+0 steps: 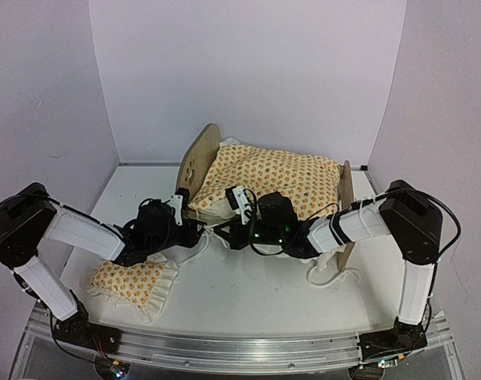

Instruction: Set up the pet bed

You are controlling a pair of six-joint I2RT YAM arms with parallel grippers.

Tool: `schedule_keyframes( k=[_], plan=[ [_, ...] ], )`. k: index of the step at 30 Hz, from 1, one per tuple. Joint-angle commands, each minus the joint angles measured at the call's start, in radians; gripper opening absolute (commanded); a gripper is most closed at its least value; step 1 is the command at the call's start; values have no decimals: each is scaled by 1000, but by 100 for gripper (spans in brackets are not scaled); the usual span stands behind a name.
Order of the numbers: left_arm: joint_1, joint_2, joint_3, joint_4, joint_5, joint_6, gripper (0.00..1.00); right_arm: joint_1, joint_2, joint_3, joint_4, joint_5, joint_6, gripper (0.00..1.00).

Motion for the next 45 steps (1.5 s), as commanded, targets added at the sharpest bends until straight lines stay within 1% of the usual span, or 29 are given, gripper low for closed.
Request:
schedule_keyframes(
  k=[1, 4, 8, 11, 12, 15, 22, 24, 30, 33, 38, 42, 43, 45],
  plan=[
    [-2, 39, 65, 51, -75, 42, 33, 7, -69, -10, 60, -10, -3, 0],
    [-2, 58, 84, 47, -96, 53, 27, 8, -71, -14, 65, -9, -1, 0],
    [-2, 64, 101, 40, -112, 68, 16, 7, -74, -16, 70, 2, 8, 0],
    [-3, 43, 106, 19, -101, 83, 1, 6, -64, -3, 69, 32, 34, 0],
    [-2, 27, 100, 12, -96, 82, 0, 8, -59, 3, 68, 48, 50, 0],
    [-1, -35, 64, -1, -70, 77, 0, 13, -28, 34, 82, 73, 79, 0],
    [-1, -173, -22, -16, 26, 27, 0, 29, 66, 143, 84, 126, 92, 0],
    [-1, -197, -34, -21, 61, 27, 0, 30, 98, 177, 82, 137, 91, 0],
    [0, -257, -54, -31, 109, 25, 0, 34, 161, 243, 57, 219, 49, 0],
    [2, -274, -57, -42, 114, 29, 0, 34, 201, 272, 108, 173, 7, 0],
    [8, -301, -63, -64, 114, 29, 0, 34, 271, 294, 313, -6, -48, 0],
    [33, -298, -60, -83, 179, -7, 0, 32, 326, 337, 364, -74, -64, 0],
    [45, -302, -57, -95, 194, -23, 5, 31, 332, 334, 376, -98, -73, 0],
    [86, -318, -53, -132, 241, -66, 24, 27, 339, 317, 419, -147, -85, 0]
  ],
)
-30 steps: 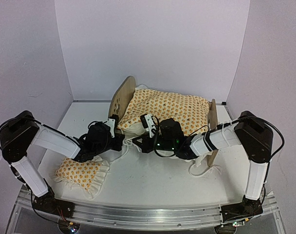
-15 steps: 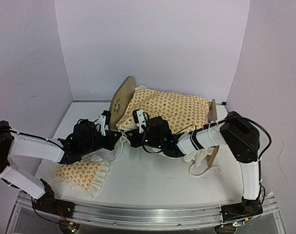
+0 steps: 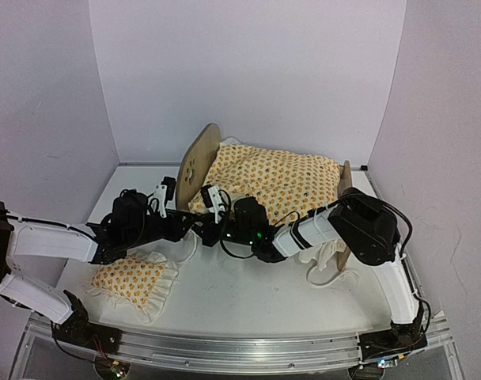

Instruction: Set up the pet bed

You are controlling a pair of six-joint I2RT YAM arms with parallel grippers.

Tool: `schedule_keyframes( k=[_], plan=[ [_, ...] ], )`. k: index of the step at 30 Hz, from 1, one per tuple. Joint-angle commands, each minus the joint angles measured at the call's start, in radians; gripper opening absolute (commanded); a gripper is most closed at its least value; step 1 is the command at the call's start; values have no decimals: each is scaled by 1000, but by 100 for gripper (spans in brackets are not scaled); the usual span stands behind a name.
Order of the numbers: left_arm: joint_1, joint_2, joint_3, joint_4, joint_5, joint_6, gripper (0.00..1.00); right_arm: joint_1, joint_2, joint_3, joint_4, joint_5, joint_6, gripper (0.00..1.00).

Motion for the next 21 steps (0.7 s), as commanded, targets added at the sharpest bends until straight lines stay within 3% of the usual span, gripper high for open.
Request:
schedule_keyframes(
  k=[1, 5, 10, 15, 21],
  plan=[
    [78, -63, -3, -46, 132, -97, 30, -11, 23, 23, 180, -148, -42, 0],
    [193, -134, -7, -140, 266, -193, 51, -40, 62, 39, 244, -264, -7, 0],
    [265, -117, 26, -187, 404, -318, 59, -61, 76, 58, 250, -315, 16, 0],
    [296, 7, 37, -155, 496, -507, 60, -63, 72, 63, 250, -323, 12, 0],
    [296, 21, -32, -2, 544, -655, 58, -63, 75, 66, 253, -324, 14, 0]
  ],
)
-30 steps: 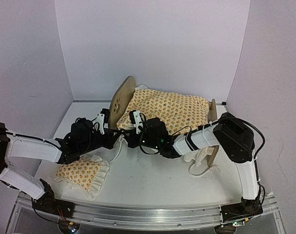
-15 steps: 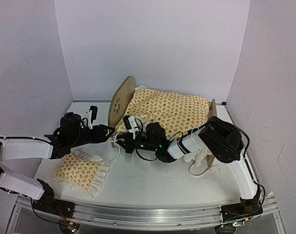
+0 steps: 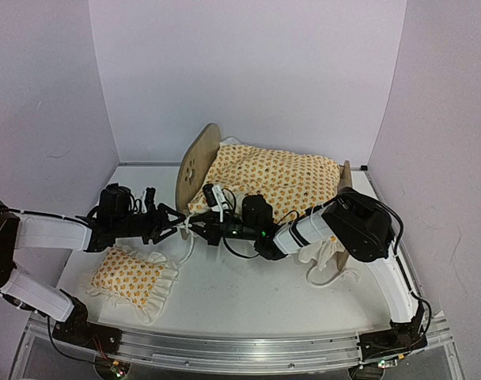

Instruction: Set up the pet bed

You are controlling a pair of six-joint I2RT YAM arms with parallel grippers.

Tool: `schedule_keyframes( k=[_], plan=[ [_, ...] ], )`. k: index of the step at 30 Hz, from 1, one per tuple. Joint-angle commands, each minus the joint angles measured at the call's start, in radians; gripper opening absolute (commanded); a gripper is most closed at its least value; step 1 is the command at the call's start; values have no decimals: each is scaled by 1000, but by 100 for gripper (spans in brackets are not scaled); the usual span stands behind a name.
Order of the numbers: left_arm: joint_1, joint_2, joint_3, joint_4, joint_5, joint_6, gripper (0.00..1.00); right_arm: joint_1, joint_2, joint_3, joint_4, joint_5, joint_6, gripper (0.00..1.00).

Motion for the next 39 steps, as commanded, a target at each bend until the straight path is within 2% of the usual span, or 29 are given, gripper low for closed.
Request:
schedule_keyframes(
  k=[1, 9, 13, 15, 16, 18, 21, 23, 25, 27, 29, 33, 39],
  plan=[
    [2, -4, -38, 160, 81, -169, 56, -6, 2, 39, 65, -10, 2, 0],
    [3, 49, -108, 341, 119, -362, 44, -6, 1, 27, 89, 7, 0, 0],
    [2, 82, -137, 450, 97, -426, 23, -6, 6, 18, 124, 7, 48, 0],
    [3, 90, -162, 524, 82, -450, 5, -4, -4, 7, 113, 37, 99, 0],
    [3, 90, -171, 552, 75, -457, 0, -3, -22, -7, 82, 61, 141, 4],
    [3, 82, -174, 578, 72, -444, 0, -3, -108, -49, -87, 149, 219, 27],
    [3, 71, -184, 579, 68, -429, 0, -2, -206, -1, -611, 198, 272, 45],
    [7, 78, -189, 579, 77, -431, 0, 10, -260, -51, -712, 204, 273, 55],
    [10, 81, -191, 583, 83, -430, 0, 28, -279, -83, -780, 236, 255, 59],
    [11, 77, -191, 583, 88, -431, 0, 54, -287, -130, -744, 292, 228, 66],
    [11, 69, -193, 584, 89, -432, 0, 78, -249, -133, -663, 316, 200, 67],
    [13, 64, -193, 585, 96, -426, 0, 132, -120, -74, -526, 499, 86, 69],
    [18, 28, -202, 584, 99, -426, 0, 151, 7, -16, -382, 687, 125, 69]
  ],
)
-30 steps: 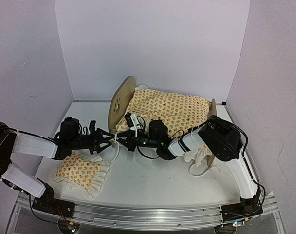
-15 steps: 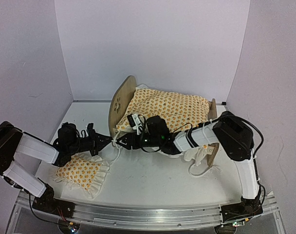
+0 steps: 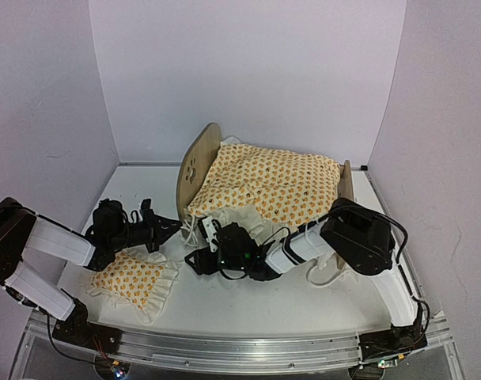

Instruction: Set up the pet bed

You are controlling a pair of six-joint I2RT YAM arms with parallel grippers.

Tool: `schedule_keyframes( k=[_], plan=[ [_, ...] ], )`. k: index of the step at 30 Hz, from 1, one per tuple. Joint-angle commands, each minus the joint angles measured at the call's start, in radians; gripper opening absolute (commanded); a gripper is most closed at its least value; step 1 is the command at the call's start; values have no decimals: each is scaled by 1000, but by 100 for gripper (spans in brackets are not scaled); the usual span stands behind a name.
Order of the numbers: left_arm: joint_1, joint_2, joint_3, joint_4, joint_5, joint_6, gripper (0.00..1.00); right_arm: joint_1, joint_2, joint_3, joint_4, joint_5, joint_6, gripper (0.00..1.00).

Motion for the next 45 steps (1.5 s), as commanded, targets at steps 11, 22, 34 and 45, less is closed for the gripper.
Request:
schedule_keyframes(
  k=[11, 22, 34, 45],
  plan=[
    [19, -136, -43, 63, -16, 40, 0, 35, 154, 115, 144, 339, -18, 48],
    [20, -161, -29, 59, -5, 57, 0, 46, 254, 197, 263, 286, -110, 39],
    [36, -229, 6, -2, -9, 216, 0, 45, 179, 107, 332, 269, -92, 4],
    [39, -477, 223, -284, -339, 870, 0, 3, -64, 26, -202, 142, -99, 0]
  ],
)
